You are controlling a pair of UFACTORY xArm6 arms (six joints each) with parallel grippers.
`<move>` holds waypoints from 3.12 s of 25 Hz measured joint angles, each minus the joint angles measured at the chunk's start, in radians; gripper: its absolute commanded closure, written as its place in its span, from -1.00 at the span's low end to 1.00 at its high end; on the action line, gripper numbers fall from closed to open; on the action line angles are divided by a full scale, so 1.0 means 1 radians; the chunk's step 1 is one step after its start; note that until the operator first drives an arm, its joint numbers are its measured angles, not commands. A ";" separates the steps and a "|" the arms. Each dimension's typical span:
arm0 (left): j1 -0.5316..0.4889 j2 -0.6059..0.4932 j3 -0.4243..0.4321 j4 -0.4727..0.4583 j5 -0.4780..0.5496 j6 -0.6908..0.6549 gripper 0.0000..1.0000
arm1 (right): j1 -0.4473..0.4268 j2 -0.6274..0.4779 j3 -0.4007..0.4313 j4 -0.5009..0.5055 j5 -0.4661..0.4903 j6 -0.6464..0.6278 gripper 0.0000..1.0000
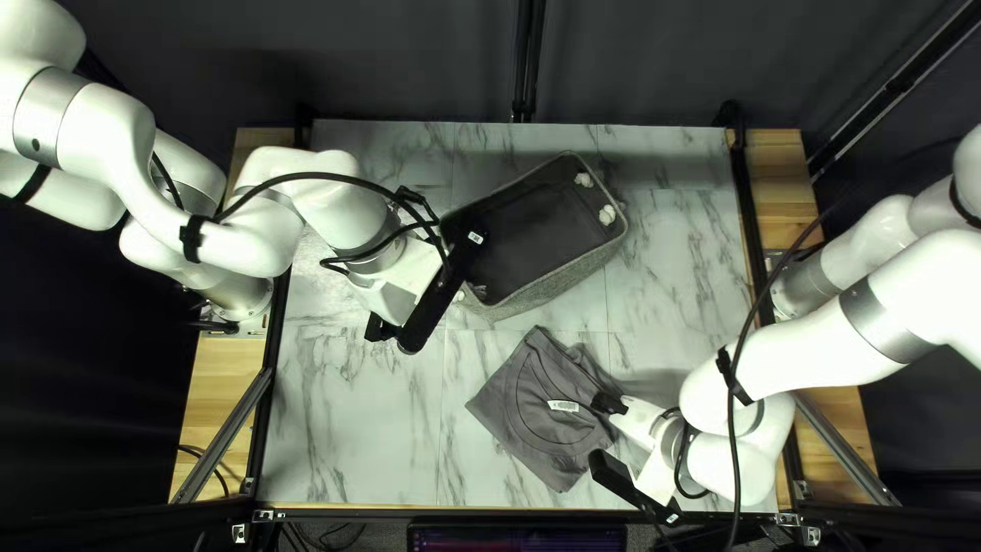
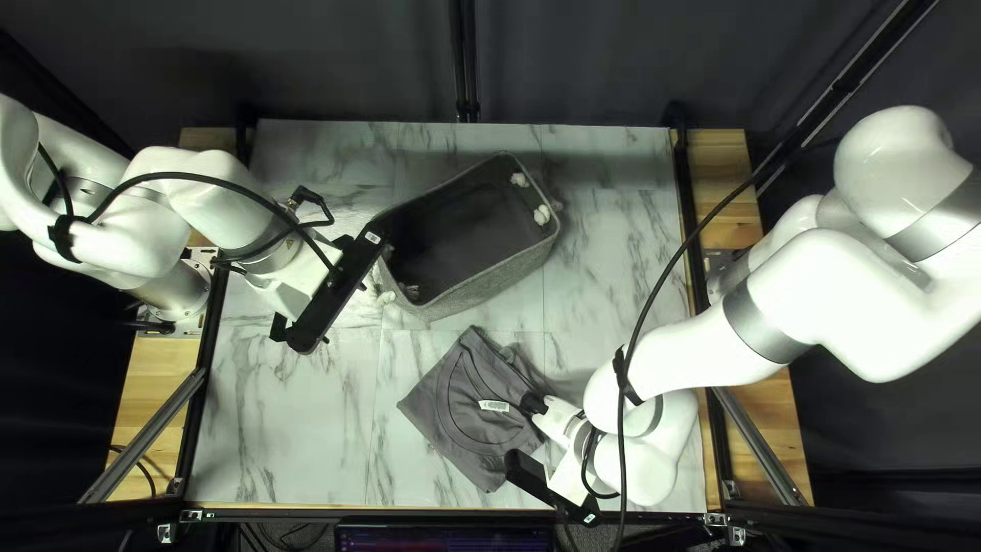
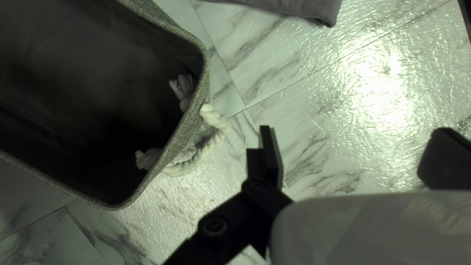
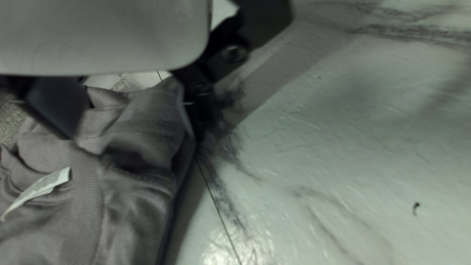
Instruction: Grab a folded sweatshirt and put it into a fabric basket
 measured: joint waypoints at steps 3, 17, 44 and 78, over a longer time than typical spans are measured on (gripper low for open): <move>0.000 0.000 0.000 0.000 0.000 0.000 -1.00 | -0.004 -0.002 0.003 0.001 -0.003 -0.005 0.81; 0.000 0.000 0.000 0.000 0.000 0.000 -1.00 | 0.030 -0.017 -0.021 0.053 0.056 -0.050 1.00; 0.106 0.507 -0.404 -0.280 -0.011 0.557 -1.00 | 0.046 -0.010 -0.057 0.103 0.102 -0.123 1.00; 0.044 0.995 -0.670 -0.271 -0.188 0.689 -1.00 | 0.071 -0.017 -0.068 0.134 0.132 -0.165 1.00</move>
